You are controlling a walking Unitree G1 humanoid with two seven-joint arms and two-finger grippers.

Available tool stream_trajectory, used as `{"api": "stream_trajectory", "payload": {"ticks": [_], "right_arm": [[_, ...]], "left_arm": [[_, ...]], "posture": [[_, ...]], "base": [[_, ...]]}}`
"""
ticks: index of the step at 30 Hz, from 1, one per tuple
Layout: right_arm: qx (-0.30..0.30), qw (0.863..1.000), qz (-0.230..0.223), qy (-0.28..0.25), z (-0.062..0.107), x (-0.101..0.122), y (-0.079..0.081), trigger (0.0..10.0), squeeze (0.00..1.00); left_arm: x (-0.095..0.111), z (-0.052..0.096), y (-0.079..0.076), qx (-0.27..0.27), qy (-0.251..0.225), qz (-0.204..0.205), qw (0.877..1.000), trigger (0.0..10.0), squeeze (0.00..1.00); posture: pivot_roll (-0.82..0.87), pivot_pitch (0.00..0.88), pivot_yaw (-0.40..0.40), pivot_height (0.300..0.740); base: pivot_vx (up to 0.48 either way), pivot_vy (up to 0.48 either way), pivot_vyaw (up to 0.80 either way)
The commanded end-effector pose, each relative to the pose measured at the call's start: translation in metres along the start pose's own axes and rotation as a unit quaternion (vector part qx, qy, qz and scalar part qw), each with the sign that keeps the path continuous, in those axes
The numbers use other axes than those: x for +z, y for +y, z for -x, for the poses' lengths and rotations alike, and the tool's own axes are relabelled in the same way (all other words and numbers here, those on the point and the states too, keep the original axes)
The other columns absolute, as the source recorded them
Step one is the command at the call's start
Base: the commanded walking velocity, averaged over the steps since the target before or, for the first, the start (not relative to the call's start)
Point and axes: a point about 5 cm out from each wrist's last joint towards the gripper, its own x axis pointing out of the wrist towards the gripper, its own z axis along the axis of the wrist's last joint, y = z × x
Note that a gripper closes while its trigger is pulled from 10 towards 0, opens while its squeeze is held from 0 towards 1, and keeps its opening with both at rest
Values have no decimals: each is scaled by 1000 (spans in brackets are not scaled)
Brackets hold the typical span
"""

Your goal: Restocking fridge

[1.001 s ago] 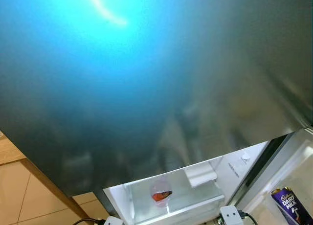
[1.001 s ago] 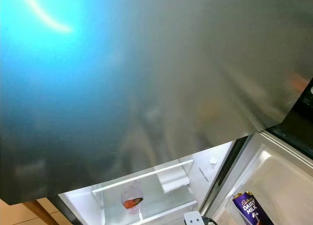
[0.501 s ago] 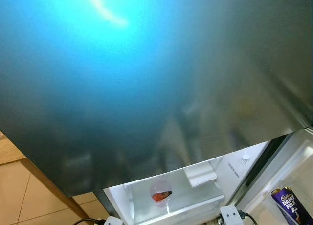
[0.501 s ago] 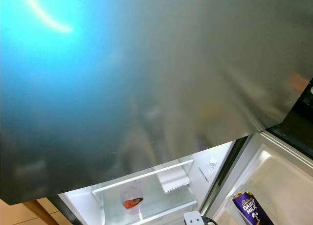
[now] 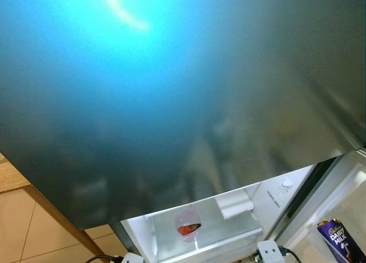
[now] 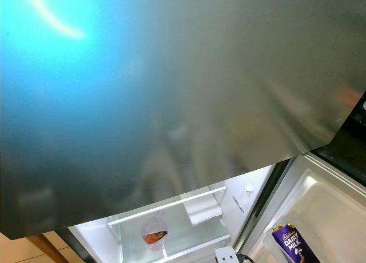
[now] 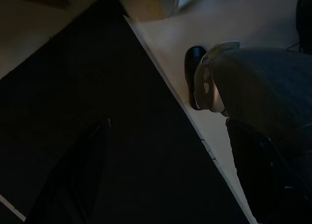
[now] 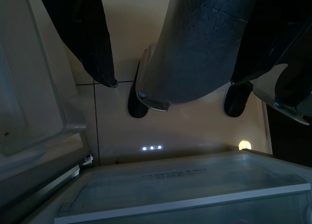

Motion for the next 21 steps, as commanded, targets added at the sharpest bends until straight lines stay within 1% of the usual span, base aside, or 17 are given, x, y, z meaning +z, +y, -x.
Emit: {"api": "stream_trajectory", "payload": {"ticks": [1,21], "right_arm": [[6,1000,7,22,1,-9,2,10000,0],[6,1000,8,24,1,-9,3,10000,0]], "left_arm": [[-3,-1,-12,-19,8,-5,1000,10000,0],[-2,-1,-11,-20,7,-4,1000,10000,0]], "posture": [[-13,0,-7,740],[-12,0,-7,740]], "base": [[0,0,0],[0,0,0]]}}
